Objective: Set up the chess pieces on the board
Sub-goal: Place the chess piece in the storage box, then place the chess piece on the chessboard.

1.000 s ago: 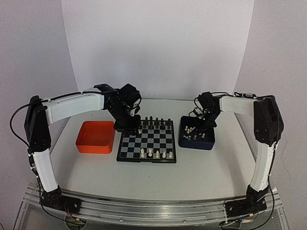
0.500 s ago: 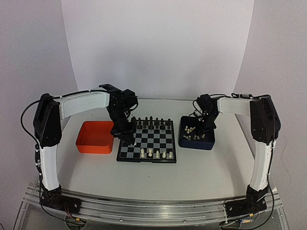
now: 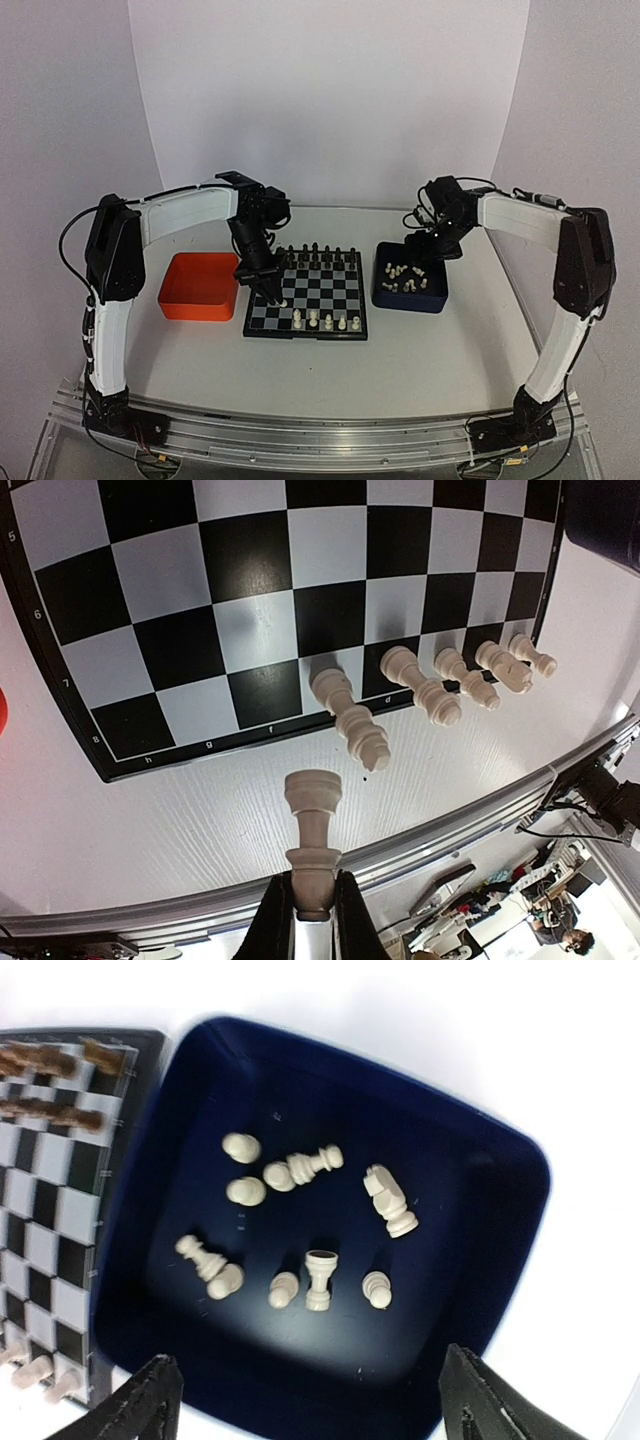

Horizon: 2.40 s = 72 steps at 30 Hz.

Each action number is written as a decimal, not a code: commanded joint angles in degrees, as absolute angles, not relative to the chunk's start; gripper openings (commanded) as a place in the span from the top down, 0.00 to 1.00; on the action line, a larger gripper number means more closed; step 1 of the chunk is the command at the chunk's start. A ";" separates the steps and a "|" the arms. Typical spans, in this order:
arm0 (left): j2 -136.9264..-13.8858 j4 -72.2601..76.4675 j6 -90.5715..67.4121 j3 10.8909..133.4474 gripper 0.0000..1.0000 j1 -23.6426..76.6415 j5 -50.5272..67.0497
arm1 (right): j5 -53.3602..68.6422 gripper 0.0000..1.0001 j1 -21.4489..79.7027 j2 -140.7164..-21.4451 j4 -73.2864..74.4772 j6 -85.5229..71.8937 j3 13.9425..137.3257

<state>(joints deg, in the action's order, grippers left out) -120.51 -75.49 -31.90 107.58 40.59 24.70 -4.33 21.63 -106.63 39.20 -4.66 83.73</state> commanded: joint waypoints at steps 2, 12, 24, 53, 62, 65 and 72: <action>-120.63 -82.09 -33.15 106.52 1.00 39.76 28.48 | -0.07 0.10 21.69 -96.27 35.95 -6.67 79.99; -122.91 -82.09 -33.17 105.57 1.00 39.02 29.40 | 0.01 0.07 21.64 -88.85 32.58 -6.58 73.56; -127.45 -82.09 -32.82 108.62 1.00 38.54 29.44 | -3.43 0.07 21.68 -87.03 32.10 -6.06 70.76; -130.01 -82.00 -32.95 110.28 0.99 38.25 31.10 | -5.70 0.06 21.67 -85.90 30.96 -5.24 69.06; -129.90 -82.00 -32.93 110.25 0.93 38.16 31.04 | -5.50 0.05 21.63 -86.02 30.68 -5.45 69.00; -129.90 -81.99 -32.84 110.39 0.90 38.15 31.04 | -5.75 0.05 21.63 -85.90 30.67 -5.49 68.83; -130.05 -82.00 -32.77 110.51 0.86 38.14 31.21 | -6.38 0.05 21.68 -85.46 30.59 -5.33 68.48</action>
